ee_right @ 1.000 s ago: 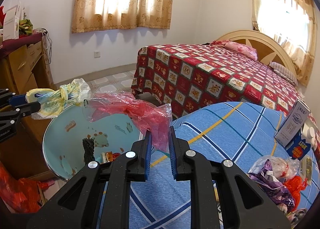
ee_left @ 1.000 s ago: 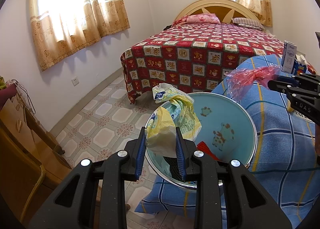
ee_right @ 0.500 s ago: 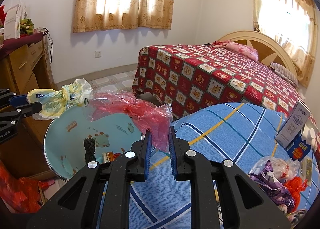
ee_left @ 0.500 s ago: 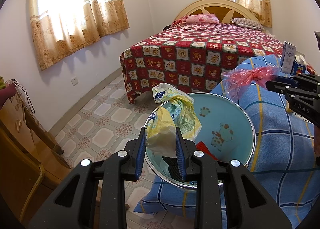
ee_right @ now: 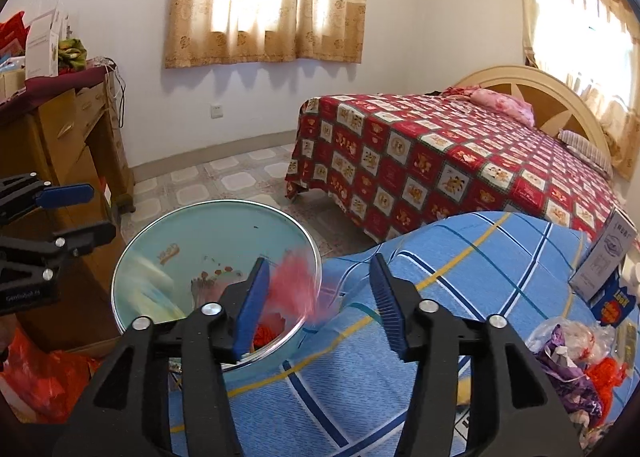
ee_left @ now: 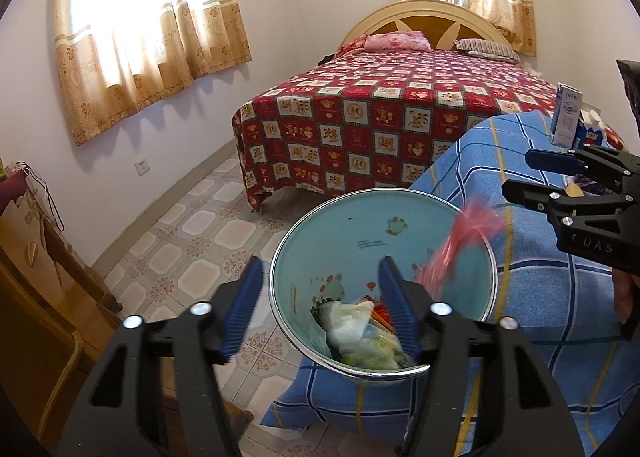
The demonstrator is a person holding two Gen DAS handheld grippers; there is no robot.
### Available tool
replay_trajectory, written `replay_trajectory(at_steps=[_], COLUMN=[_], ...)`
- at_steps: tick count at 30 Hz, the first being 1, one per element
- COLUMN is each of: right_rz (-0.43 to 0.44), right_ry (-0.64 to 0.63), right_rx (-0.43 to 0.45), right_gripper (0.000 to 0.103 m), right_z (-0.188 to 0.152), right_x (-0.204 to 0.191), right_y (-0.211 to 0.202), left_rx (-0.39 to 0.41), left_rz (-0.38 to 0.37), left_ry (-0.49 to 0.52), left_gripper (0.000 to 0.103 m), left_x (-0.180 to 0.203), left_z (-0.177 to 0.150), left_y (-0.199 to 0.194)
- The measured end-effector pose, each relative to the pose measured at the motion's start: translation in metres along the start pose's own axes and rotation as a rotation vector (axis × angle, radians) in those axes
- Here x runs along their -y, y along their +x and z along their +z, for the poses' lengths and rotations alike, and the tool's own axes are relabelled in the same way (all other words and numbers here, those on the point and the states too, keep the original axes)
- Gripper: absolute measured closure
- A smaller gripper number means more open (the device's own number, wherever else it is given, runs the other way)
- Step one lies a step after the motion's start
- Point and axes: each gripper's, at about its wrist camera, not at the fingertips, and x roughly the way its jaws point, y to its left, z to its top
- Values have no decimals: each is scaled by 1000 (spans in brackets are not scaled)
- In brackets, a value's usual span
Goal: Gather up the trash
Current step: 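Open both grippers to drop the bags into the bin, then move both tools back over the table toward the sponge and yellow bag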
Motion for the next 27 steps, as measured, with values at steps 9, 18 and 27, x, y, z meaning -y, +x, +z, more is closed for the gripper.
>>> replay_trajectory(at_steps=[9, 18, 27], right_rz=[-28, -95, -279], right_ry=[14, 46, 161], right_rx=[-2, -13, -50], right_gripper=[35, 26, 20], right_z=[-9, -39, -94], right_x=[3, 28, 90], right_y=[-7, -43, -113], left_rx=[-4, -40, -53], left_rz=[9, -22, -90], left_ry=[-28, 1, 96], left_gripper=[18, 15, 6], left_x=[-2, 21, 82], left_z=[-1, -11, -16], left_y=[1, 8, 11])
